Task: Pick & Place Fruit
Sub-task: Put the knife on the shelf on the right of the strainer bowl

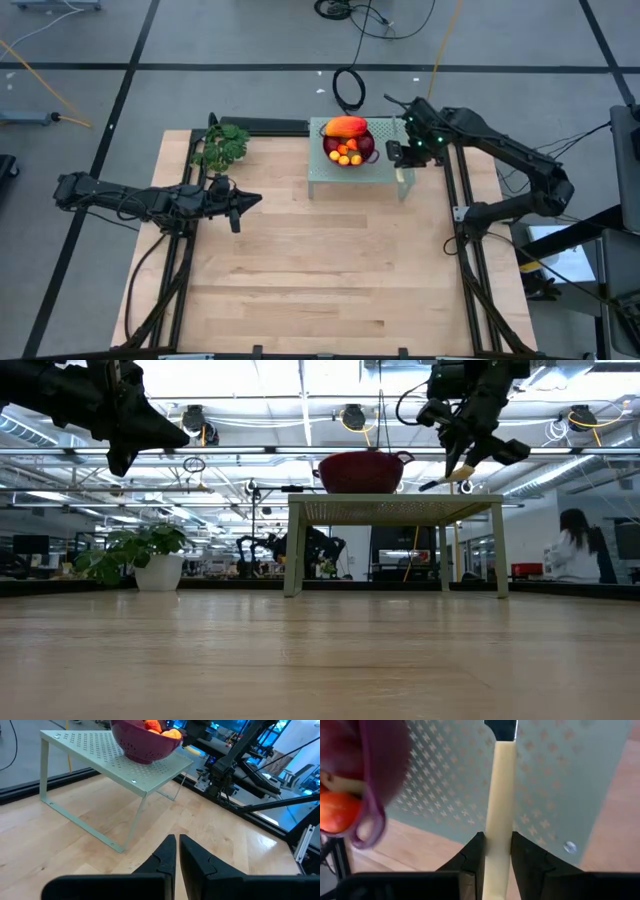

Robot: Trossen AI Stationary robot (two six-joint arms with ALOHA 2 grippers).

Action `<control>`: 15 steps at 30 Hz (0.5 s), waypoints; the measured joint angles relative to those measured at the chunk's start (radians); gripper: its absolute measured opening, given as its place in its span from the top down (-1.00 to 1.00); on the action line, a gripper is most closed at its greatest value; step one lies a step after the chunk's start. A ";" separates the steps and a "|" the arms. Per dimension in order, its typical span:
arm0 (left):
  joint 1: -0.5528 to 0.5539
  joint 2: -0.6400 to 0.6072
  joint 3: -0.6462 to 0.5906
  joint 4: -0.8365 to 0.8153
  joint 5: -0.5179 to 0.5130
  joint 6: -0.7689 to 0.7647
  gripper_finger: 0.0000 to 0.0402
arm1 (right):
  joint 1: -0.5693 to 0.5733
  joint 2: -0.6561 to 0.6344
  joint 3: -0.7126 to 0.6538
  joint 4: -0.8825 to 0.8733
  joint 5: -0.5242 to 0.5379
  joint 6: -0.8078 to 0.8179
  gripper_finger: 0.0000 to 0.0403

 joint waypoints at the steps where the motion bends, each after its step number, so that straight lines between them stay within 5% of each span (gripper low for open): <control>1: 0.000 0.000 0.000 0.000 0.000 0.007 0.89 | 0.000 0.006 0.000 0.016 0.000 0.000 0.67; 15: 0.000 0.000 0.000 0.000 0.000 0.007 0.89 | 0.002 0.059 0.000 0.022 0.007 -0.027 0.67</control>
